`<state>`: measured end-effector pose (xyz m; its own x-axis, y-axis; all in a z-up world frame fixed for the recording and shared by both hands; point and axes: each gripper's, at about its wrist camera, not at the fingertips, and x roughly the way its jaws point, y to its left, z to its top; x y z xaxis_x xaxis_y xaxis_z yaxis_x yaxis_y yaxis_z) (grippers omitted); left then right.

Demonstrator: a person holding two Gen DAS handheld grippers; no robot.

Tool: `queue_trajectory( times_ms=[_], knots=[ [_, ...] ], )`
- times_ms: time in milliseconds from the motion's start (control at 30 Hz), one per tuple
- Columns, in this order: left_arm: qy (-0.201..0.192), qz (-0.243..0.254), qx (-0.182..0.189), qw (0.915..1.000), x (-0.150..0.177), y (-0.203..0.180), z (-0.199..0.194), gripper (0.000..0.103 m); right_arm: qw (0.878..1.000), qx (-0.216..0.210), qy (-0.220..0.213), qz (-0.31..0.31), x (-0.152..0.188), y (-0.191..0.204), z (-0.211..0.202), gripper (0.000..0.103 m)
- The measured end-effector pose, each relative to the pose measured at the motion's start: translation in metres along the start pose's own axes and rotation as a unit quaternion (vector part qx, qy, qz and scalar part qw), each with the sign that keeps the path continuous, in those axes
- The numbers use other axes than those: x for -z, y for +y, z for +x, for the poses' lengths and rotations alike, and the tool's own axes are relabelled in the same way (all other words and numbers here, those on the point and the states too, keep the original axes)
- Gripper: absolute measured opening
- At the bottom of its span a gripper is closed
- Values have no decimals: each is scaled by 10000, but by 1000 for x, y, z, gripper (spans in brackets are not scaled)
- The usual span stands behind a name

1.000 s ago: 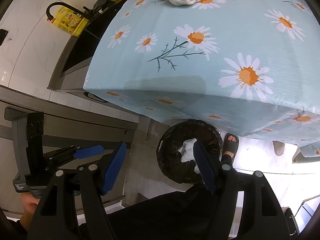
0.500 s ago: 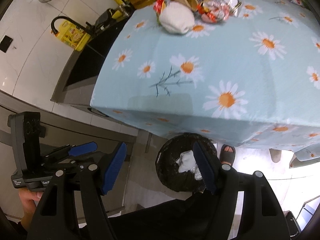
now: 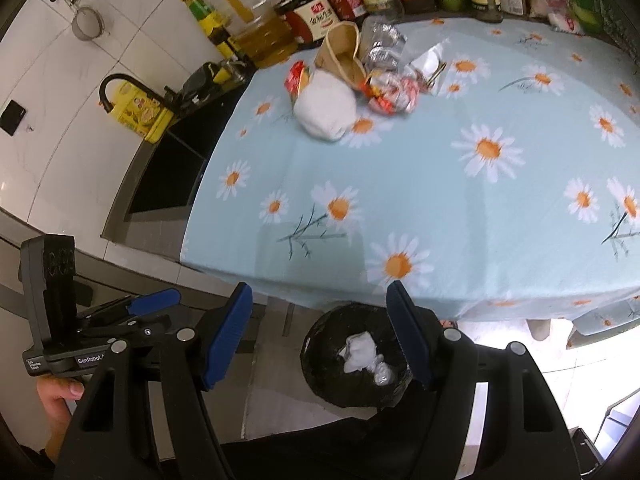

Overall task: Collect trash
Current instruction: 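Open both tools to release the items into the bin, then move the left tool to the second grey towel and close on it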

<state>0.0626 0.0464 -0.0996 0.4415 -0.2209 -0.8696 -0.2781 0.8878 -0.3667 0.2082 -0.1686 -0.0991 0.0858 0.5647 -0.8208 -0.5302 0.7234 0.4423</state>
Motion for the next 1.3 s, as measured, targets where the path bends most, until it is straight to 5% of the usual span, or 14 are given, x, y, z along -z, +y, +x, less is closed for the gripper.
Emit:
queue_trajectory(
  times_ms=[600,1300],
  knots=[
    [-212,214,10,9995,-87,-34,16,60,9995,75,-268,146,-60,-42,-15,69],
    [46,377,-389,9985,-173,-53,88,60,9991,8,-241,339,-123,-96,2,73]
  ],
)
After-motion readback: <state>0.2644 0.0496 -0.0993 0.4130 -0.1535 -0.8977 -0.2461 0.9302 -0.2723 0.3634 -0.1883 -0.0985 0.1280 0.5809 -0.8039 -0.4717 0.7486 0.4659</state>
